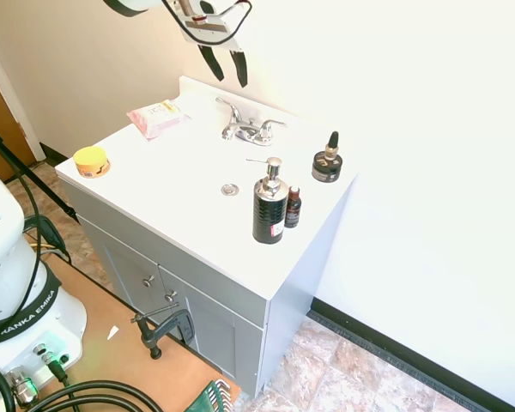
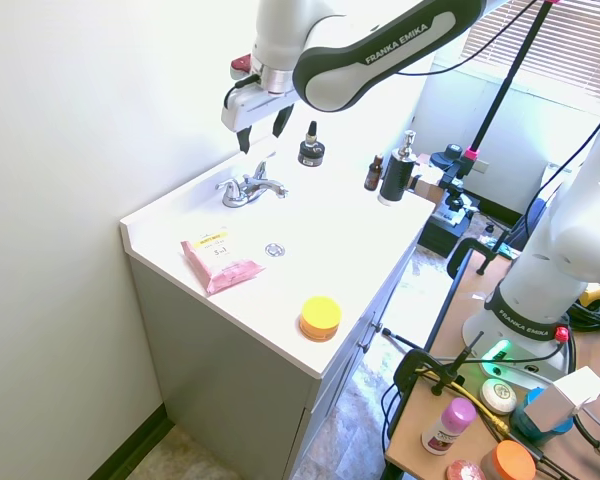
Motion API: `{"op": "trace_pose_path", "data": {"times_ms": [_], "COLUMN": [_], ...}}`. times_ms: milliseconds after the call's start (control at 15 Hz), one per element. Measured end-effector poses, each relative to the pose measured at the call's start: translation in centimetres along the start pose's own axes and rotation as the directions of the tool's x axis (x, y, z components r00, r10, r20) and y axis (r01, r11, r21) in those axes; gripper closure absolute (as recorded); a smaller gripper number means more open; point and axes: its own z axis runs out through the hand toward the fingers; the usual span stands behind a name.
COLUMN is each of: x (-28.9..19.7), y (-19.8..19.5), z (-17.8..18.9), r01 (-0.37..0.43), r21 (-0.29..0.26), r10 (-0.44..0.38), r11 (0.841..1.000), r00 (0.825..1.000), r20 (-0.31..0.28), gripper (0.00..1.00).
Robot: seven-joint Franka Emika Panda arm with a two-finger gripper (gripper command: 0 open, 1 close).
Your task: Turn on the hot water
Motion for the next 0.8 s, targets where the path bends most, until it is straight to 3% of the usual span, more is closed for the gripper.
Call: {"op": "trace_pose_path", "data": {"times_ms": [333,800], "x": [-2.1,-4.6], "y": [-3.3,-4.3], "z": [2.6,5.8], "r01": [0.020,0.036], "r21": [-0.005,0.003], "r10": [-0.020,-0.036], "r11": [1.000,0.999], "r00": [0.999,0.996], "r20": [-0.036,-0.078], "gripper": [0.00,0.00]}}
